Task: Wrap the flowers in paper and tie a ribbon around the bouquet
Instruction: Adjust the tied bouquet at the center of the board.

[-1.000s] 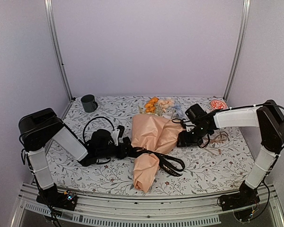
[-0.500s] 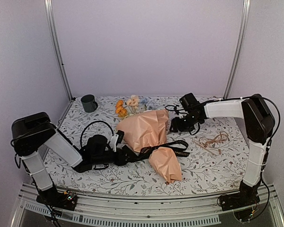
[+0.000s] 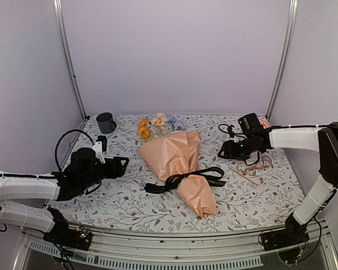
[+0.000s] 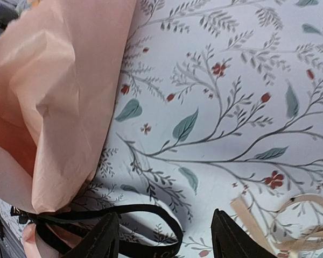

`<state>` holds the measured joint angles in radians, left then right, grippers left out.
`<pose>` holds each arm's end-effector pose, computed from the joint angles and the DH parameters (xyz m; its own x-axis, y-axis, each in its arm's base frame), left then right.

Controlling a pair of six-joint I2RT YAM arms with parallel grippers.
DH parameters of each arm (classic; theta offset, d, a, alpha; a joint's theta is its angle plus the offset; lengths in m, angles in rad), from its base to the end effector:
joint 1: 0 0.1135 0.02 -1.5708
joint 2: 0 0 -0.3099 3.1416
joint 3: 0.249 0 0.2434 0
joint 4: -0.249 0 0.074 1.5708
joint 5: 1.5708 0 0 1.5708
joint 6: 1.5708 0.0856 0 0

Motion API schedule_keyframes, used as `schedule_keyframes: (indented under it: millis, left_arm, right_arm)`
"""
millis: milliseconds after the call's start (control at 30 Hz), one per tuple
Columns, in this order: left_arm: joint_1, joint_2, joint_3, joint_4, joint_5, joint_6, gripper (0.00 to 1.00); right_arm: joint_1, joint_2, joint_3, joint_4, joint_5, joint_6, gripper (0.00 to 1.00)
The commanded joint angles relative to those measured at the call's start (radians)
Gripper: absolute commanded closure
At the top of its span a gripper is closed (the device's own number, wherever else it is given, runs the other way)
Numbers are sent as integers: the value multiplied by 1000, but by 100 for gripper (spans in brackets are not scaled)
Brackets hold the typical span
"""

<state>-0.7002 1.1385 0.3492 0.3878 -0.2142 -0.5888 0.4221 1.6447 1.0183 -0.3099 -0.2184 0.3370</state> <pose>0.1983 -0.1433 0.2081 -0.5151 -0.2756 -0.8116 0.2332 0.8661 -0.4421 0.3231 0.1654 0.2060 -0.8643 -0.0343 -0.5017 -0.2451 0.8999 0.3607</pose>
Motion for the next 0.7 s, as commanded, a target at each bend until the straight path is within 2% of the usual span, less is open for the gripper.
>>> schedule_keyframes:
  millis: [0, 167, 267, 400, 533, 667]
  left_arm:
    - [56, -145, -38, -186, -96, 28, 23]
    - [87, -223, -51, -230, -70, 53, 20]
    - [108, -201, -40, -248, -39, 70, 20]
    - [138, -143, -14, -244, 18, 87, 20]
    - [159, -94, 22, -243, 49, 115, 20]
    - [186, -77, 39, -248, 62, 144, 18]
  right_arm:
    - [112, 60, -38, 24, -76, 39, 41]
    - [282, 90, -59, 24, -71, 77, 42]
    - [394, 100, -53, 29, -83, 98, 42]
    - [475, 98, -23, 14, -100, 109, 42]
    - [446, 31, -32, -40, -26, 110, 42]
    - [256, -119, -119, -38, -16, 90, 40]
